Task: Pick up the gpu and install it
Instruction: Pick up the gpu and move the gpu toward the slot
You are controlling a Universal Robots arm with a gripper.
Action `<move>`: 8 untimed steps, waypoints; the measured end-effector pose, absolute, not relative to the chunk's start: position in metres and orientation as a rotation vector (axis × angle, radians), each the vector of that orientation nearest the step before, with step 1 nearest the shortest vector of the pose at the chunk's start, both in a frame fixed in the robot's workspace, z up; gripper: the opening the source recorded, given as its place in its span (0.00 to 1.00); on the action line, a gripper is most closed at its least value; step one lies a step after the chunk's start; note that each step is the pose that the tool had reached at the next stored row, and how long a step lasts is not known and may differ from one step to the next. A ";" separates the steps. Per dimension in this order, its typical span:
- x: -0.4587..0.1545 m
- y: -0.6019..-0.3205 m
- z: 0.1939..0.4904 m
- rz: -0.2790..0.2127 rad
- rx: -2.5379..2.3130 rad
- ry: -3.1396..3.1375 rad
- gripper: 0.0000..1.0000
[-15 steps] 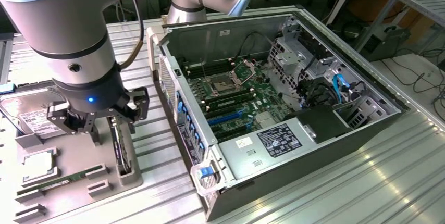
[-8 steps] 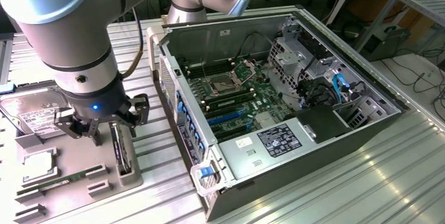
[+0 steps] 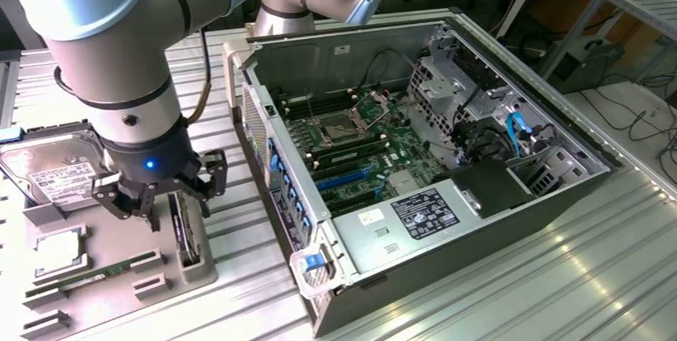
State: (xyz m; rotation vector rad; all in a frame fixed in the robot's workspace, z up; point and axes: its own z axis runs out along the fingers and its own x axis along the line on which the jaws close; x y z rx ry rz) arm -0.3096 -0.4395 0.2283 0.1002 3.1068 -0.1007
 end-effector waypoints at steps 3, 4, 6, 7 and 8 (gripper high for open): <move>-0.310 -0.439 0.227 -0.100 0.073 3.107 0.51; -0.310 -0.439 0.226 -0.100 0.073 3.107 0.50; -0.310 -0.439 0.226 -0.100 0.073 3.107 0.42; -0.310 -0.439 0.226 -0.100 0.073 3.107 0.42; -0.310 -0.438 0.225 -0.100 0.073 3.107 0.42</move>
